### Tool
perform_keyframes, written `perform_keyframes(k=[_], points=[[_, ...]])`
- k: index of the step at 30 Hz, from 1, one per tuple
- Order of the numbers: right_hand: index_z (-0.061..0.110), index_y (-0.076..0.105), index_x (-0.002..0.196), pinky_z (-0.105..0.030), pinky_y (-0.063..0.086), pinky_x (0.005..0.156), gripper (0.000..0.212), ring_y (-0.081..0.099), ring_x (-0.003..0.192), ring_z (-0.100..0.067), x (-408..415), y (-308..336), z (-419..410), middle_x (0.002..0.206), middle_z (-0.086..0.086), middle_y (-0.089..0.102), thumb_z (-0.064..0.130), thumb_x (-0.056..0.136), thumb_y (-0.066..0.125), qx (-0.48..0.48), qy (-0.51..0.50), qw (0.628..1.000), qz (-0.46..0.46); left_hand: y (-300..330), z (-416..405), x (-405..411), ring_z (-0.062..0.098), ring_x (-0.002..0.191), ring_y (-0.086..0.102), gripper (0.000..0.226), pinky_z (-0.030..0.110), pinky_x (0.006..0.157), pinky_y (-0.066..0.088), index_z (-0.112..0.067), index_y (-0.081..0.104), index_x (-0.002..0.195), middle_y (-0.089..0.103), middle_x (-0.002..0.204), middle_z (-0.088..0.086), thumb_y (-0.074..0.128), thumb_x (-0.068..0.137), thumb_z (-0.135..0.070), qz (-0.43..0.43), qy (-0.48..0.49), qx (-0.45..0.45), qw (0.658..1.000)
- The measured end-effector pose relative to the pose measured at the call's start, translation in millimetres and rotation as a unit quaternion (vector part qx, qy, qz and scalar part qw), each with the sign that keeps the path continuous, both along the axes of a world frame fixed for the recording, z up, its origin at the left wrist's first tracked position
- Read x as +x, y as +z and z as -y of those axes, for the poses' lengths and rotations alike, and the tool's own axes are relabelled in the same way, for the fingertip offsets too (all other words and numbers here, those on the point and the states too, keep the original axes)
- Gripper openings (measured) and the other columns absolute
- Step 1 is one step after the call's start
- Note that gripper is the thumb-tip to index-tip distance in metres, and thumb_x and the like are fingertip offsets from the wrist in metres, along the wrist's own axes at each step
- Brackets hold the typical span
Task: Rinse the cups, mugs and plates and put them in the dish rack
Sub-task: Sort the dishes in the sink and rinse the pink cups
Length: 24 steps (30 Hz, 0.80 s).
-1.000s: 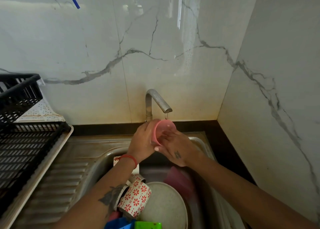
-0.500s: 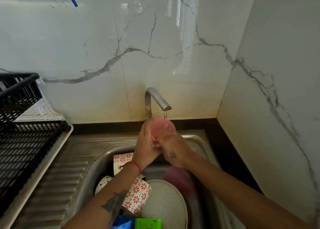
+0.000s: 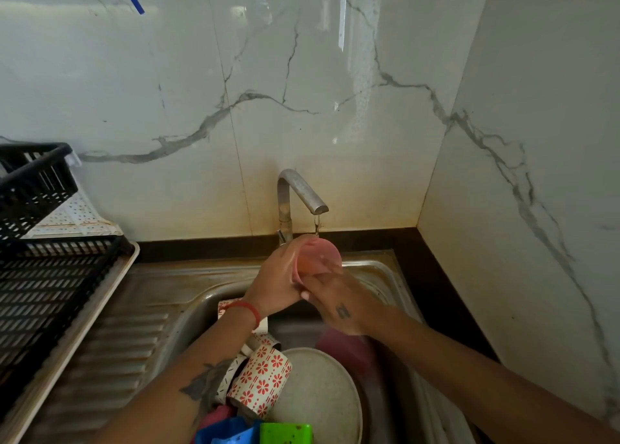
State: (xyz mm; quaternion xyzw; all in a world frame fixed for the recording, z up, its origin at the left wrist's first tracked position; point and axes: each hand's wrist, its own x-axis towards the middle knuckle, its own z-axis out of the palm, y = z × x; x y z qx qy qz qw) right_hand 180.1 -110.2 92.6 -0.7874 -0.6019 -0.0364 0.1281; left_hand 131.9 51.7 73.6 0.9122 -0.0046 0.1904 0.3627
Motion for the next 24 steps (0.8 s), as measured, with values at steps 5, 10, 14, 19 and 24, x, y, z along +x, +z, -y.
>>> perform_keyframes(k=[5,10,14,19,24], points=[[0.009,0.054,0.133,-0.041,0.023,0.116,0.055,0.056,0.121,-0.026,18,13,4,0.123,-0.009,0.064,0.001,0.08,0.067,0.027,-0.016,0.988,0.149,1,6,5,0.012,0.128,0.041,0.095,0.024,0.099,0.043,-0.038,0.026,0.14,0.04,0.142,-0.008,0.086,0.069,-0.019,0.049,0.05,-0.035,0.997],[0.006,0.061,0.122,-0.039,0.034,0.108,0.038,0.059,0.115,-0.029,1,1,-14,0.121,-0.013,0.065,0.004,0.084,0.064,0.1,-0.059,0.993,0.023,-2,21,11,0.013,0.115,0.053,0.091,0.011,0.081,0.048,-0.05,0.023,0.133,0.049,0.132,-0.003,0.082,0.074,-0.014,0.069,0.088,-0.147,0.983],[0.013,0.062,0.124,-0.04,0.035,0.111,0.039,0.059,0.117,-0.024,31,5,11,0.121,-0.007,0.066,0.014,0.086,0.068,0.022,0.064,0.982,0.176,-2,9,5,0.015,0.122,0.051,0.084,0.038,0.1,0.047,-0.037,0.037,0.131,0.052,0.133,-0.004,0.088,0.064,-0.027,0.044,0.025,-0.052,0.997],[0.009,0.068,0.111,-0.017,0.033,0.106,0.027,0.06,0.109,-0.016,28,18,10,0.112,-0.007,0.069,0.017,0.089,0.056,0.186,0.057,0.98,0.034,-2,11,5,0.009,0.123,0.05,0.082,0.031,0.1,0.047,-0.036,0.039,0.132,0.051,0.134,-0.007,0.087,0.066,-0.03,0.046,0.008,-0.075,0.996],[0.008,0.056,0.125,-0.026,0.041,0.101,0.032,0.055,0.115,-0.02,28,32,-18,0.123,-0.01,0.059,0.014,0.093,0.057,-0.038,-0.094,0.979,-0.175,-3,15,1,0.003,0.128,0.042,0.089,0.008,0.098,0.033,-0.037,0.035,0.135,0.046,0.139,-0.004,0.088,0.064,-0.024,0.058,-0.009,-0.017,0.998]])
